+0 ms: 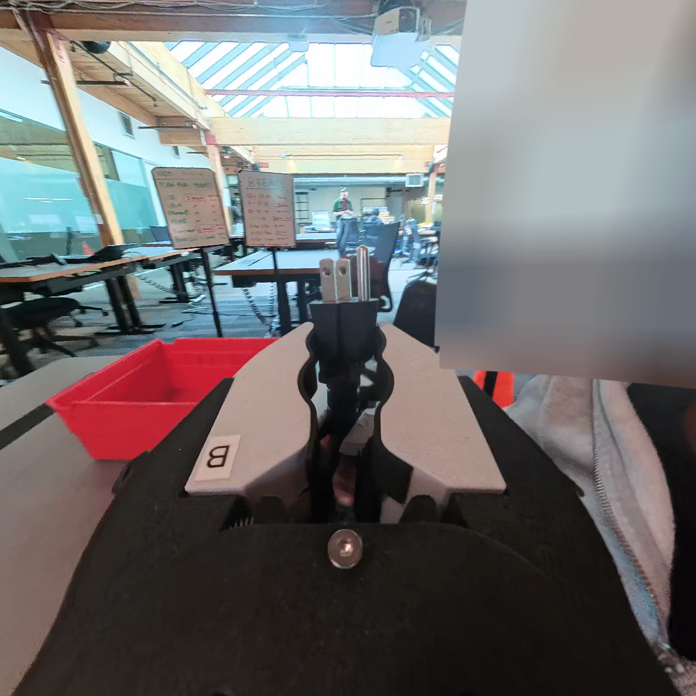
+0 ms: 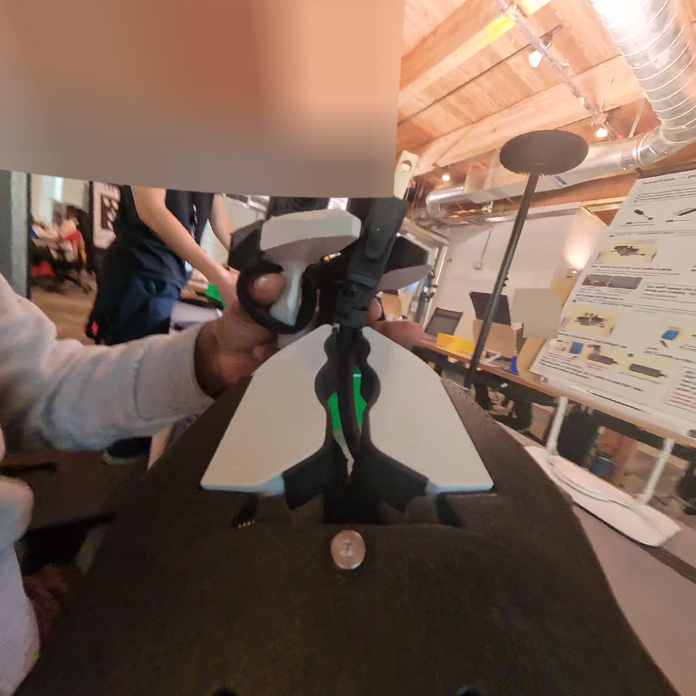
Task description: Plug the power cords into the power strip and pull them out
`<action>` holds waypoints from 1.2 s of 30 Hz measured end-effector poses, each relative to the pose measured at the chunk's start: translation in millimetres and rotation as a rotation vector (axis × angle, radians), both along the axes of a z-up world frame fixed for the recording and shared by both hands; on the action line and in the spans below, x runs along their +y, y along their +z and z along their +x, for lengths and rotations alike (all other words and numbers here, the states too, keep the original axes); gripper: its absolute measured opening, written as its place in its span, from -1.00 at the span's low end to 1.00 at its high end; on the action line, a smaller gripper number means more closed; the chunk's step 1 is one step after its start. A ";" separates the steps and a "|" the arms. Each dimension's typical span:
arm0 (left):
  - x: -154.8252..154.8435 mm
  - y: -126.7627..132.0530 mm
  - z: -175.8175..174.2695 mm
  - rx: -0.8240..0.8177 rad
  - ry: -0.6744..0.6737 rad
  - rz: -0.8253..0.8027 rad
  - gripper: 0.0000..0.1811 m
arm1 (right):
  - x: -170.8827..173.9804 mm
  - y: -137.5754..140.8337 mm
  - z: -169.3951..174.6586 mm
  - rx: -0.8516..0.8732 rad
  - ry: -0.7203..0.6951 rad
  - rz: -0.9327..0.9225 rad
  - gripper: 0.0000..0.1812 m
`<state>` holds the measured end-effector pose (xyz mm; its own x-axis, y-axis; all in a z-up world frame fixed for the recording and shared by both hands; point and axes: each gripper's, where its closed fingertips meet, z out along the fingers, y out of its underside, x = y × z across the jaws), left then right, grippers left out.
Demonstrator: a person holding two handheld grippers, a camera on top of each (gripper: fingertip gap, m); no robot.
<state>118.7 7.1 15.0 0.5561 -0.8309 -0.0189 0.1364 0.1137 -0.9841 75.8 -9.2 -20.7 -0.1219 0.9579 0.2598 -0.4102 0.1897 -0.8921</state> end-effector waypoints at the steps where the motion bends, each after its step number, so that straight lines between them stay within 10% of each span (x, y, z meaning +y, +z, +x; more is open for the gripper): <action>1: -0.9 -3.7 -3.5 0.021 0.039 0.010 -0.71 | 0.8 -3.9 -1.9 -0.025 -0.028 0.048 -0.90; 8: -4.9 -33.0 -52.4 0.209 0.525 0.048 -0.36 | 26.6 -46.1 -21.0 -0.268 -0.399 0.527 -0.90; 22: -6.0 -65.6 -61.1 0.239 0.471 -0.091 -0.68 | 32.8 -59.0 -22.6 -0.247 -0.612 0.968 -0.90; 30: -9.7 -14.5 -66.7 -0.054 0.484 0.106 -0.69 | 22.6 -11.8 -5.0 -0.011 -0.228 0.161 -0.68; 36: 11.6 -3.2 -71.7 -0.014 0.483 0.078 -0.69 | 6.9 13.6 17.4 -0.016 0.650 -0.703 -0.75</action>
<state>47.1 18.7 11.7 0.8782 -0.4744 -0.0608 0.0629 0.2406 -0.9686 93.3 -2.4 -7.1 -0.6833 0.6378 -0.3554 -0.2335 -0.6521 -0.7213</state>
